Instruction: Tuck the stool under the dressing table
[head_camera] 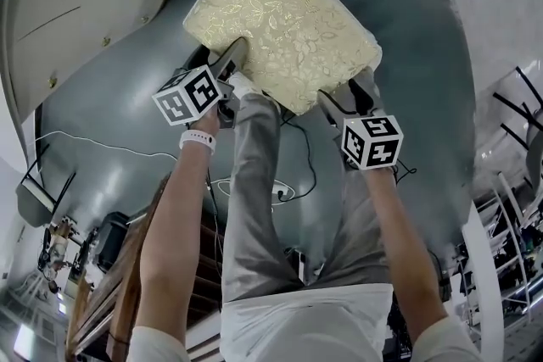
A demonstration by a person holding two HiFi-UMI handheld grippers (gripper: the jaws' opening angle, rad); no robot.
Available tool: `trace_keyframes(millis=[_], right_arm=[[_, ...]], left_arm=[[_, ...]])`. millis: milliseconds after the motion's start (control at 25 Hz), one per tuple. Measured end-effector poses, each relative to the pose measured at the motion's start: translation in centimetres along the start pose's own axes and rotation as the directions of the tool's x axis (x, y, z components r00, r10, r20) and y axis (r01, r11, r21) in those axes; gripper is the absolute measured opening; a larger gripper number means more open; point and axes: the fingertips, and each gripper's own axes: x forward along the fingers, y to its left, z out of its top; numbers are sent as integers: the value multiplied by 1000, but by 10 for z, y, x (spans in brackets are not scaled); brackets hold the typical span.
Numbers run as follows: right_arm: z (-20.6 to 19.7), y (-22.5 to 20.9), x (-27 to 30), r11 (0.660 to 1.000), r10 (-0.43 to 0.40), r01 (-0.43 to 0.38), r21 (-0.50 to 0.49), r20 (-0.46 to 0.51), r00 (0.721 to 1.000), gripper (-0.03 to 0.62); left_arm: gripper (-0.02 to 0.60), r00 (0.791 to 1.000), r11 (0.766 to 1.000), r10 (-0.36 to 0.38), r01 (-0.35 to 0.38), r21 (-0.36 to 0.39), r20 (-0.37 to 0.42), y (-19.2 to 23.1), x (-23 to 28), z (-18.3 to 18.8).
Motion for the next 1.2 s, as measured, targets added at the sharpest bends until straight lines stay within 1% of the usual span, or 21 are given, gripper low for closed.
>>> trace_keyframes(millis=[120,200,360,480,600,720,800,960,1120,1200], right_arm=[[5,4,4,999,1,-1,49,-5,1000,339],[8,6,8,998,-9,9,65,1,1000,339],[7,9,12,994,-33,30,106,20,999,339],[7,8,15,988,-68,62,139,34,997,339],[1,5,20,980,-102,96,177,25,994,339],[-2,4,24,964,-71,61,260,29,997,339],[-1,5,24,962,-54,44,270,30,998,341],[-1,5,25,958,-52,40,284,34,998,339],[-1,2,22,952,-82,64,301,45,996,330],[-2,5,22,948,-88,70,309,44,995,328]], left_arm=[[405,1000,999,-14,14,33,-10,-4,5,16],[404,1000,998,-25,26,54,-10,-5,7,24],[405,999,995,-46,47,88,-7,-7,11,32],[403,998,993,-59,59,98,5,-6,11,31],[405,998,993,-54,53,105,12,-4,12,30],[403,998,994,-63,60,92,20,-8,7,31],[403,997,994,-76,73,81,35,-9,-4,33],[403,995,992,-81,75,102,56,-10,-27,30],[397,995,984,-93,89,154,23,-16,-39,20],[365,995,984,-99,96,152,13,-14,-44,17]])
